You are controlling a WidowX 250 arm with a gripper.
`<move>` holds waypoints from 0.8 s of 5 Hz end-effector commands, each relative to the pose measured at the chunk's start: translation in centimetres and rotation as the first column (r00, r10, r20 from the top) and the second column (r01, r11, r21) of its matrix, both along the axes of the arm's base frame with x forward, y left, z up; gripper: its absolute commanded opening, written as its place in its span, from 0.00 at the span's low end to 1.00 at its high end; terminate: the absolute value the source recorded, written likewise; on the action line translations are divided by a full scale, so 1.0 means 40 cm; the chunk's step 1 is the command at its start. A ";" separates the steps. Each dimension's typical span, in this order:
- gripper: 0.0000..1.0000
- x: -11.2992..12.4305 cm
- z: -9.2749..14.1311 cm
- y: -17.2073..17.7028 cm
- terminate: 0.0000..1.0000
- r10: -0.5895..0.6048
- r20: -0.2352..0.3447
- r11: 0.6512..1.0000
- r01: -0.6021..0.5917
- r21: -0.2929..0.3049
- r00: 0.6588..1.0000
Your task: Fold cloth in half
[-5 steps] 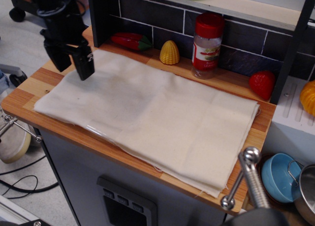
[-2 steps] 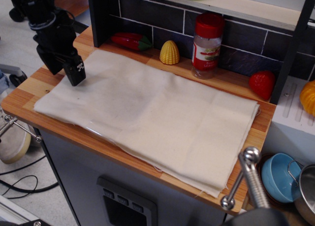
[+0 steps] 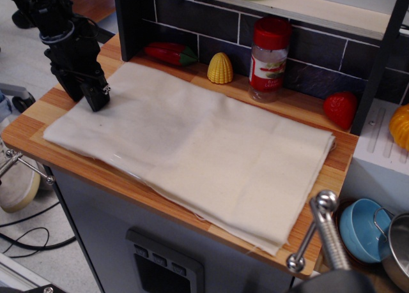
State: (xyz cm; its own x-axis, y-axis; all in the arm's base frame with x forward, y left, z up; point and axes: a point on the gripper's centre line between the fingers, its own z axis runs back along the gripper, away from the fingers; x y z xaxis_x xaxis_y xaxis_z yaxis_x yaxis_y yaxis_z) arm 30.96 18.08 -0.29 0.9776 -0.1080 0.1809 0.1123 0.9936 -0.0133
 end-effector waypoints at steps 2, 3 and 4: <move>0.00 0.024 0.005 -0.018 0.00 0.034 0.016 0.999 -0.034 -0.025 0.999; 0.00 0.032 0.077 -0.043 0.00 0.039 -0.003 0.996 -0.040 -0.076 0.999; 0.00 0.044 0.168 -0.077 0.00 0.046 0.016 0.990 -0.044 -0.136 0.999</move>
State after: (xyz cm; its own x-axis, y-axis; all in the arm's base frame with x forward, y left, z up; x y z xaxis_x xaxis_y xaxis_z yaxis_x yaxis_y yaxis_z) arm 31.96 13.92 4.54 0.9888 -0.0275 0.1467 0.0573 0.9776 -0.2024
